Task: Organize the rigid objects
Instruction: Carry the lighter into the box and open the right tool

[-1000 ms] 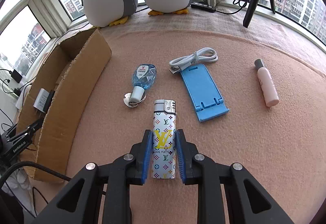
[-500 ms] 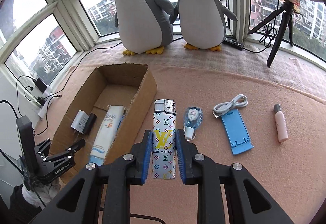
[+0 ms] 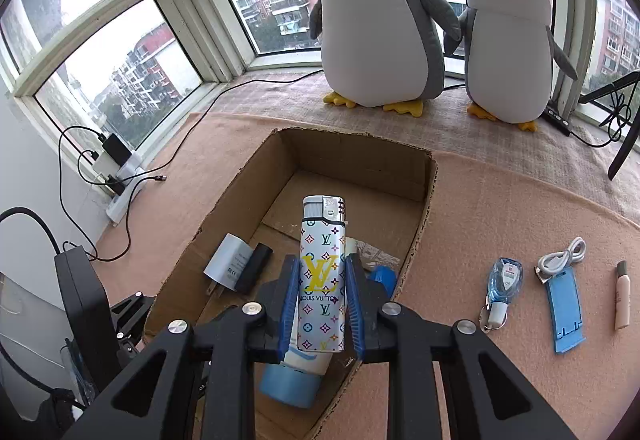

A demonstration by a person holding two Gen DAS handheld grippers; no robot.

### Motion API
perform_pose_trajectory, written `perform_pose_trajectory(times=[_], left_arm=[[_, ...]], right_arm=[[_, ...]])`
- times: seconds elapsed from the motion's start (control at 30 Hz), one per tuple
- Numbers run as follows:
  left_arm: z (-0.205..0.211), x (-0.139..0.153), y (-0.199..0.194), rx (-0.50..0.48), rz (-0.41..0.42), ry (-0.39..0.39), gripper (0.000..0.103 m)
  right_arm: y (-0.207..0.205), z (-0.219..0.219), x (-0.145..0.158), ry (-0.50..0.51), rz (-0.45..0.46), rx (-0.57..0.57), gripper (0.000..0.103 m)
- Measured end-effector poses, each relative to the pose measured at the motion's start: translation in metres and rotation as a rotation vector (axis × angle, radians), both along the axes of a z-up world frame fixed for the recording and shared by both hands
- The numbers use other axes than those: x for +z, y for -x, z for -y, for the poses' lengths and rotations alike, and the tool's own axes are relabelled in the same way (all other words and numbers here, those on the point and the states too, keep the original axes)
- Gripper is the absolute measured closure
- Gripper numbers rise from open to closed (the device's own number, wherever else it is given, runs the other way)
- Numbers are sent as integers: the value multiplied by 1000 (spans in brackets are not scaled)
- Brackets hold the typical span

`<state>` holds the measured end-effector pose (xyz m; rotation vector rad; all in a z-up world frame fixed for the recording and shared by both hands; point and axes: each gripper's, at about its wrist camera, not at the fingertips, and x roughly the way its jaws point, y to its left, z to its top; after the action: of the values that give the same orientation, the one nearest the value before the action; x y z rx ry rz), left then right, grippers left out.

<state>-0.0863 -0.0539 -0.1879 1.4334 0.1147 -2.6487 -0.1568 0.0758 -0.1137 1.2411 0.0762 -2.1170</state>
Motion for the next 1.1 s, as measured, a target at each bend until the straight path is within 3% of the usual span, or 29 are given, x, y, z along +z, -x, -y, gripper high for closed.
perform_pose_trajectory(times=[0.27, 0.3, 0.37, 0.43, 1.1], left_arm=[[0, 0, 0, -1, 0, 1, 51], [0, 0, 0, -1, 0, 1, 51], [0, 0, 0, 0, 0, 1, 51], [0, 0, 0, 0, 0, 1, 51], [1, 0, 0, -1, -1, 1, 51]], right_arm=[[-3, 15, -11, -14, 6, 28, 80], [-4, 16, -11, -8, 8, 36, 76], [-5, 16, -10, -10, -8, 26, 47], [-5, 14, -8, -8, -22, 12, 39], [9, -40, -2, 17, 1, -109, 39]])
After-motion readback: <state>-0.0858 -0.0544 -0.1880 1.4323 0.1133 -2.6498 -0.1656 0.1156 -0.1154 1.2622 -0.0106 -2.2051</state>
